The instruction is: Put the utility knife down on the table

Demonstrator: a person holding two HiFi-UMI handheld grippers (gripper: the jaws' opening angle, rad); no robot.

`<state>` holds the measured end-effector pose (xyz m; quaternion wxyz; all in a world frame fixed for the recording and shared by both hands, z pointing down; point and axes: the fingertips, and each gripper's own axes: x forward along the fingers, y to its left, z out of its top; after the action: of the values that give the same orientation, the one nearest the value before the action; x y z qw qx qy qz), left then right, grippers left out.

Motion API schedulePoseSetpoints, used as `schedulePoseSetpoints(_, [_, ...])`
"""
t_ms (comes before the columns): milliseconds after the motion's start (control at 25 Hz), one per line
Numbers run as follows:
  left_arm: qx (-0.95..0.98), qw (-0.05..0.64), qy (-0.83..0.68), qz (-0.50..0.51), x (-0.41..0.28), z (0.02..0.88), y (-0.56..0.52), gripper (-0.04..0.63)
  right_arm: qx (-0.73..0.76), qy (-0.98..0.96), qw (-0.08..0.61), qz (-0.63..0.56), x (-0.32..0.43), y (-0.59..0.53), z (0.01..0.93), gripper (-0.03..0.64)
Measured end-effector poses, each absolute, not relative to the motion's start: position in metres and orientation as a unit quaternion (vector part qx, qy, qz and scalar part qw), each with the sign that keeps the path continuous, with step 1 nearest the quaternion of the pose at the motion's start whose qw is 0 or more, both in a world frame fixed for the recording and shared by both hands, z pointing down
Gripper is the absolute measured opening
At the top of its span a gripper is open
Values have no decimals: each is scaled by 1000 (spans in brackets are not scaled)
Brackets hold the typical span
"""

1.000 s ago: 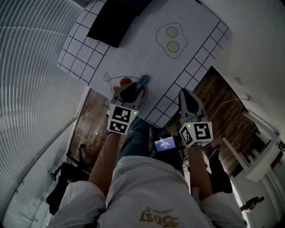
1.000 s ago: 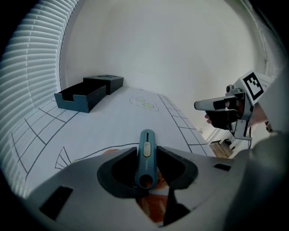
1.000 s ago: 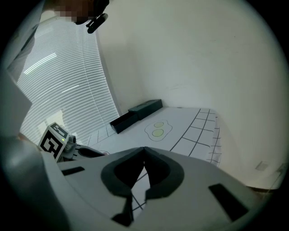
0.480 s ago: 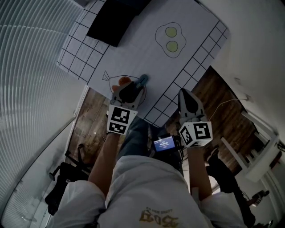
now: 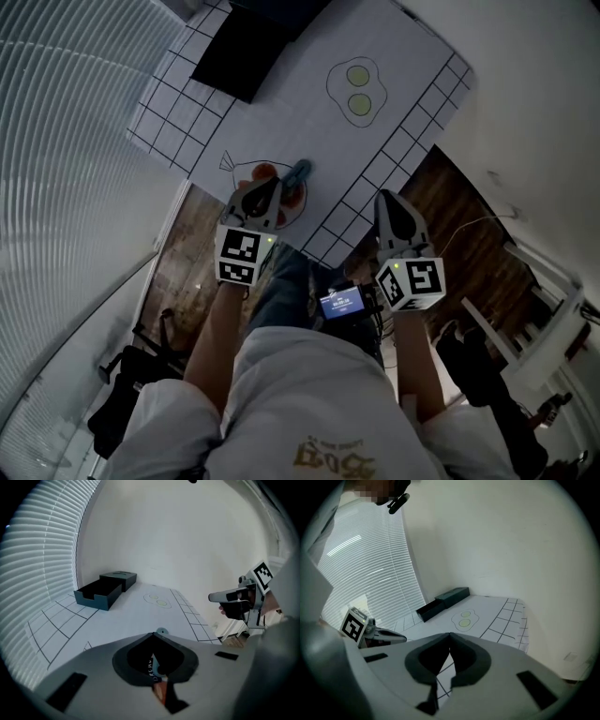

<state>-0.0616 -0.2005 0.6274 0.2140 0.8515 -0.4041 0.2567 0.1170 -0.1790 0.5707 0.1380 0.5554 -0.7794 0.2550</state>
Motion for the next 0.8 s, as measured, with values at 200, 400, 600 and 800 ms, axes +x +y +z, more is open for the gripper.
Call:
schedulePoseSetpoints(200, [852, 190, -415, 258, -65, 612, -204, 8, 553, -784, 150, 238, 113, -180, 561, 8])
schedulePoseSetpoints(400, [851, 213, -429, 215, -70, 593, -204, 8, 550, -790, 134, 234, 108, -181, 548, 8])
schedulePoseSetpoints(600, [856, 196, -434, 200, -72, 569, -199, 8, 542, -801, 121, 223, 102, -179, 529, 8])
schedulePoseSetpoints(800, [856, 170, -446, 200, -75, 542, -194, 8, 534, -812, 124, 199, 98, -176, 513, 8])
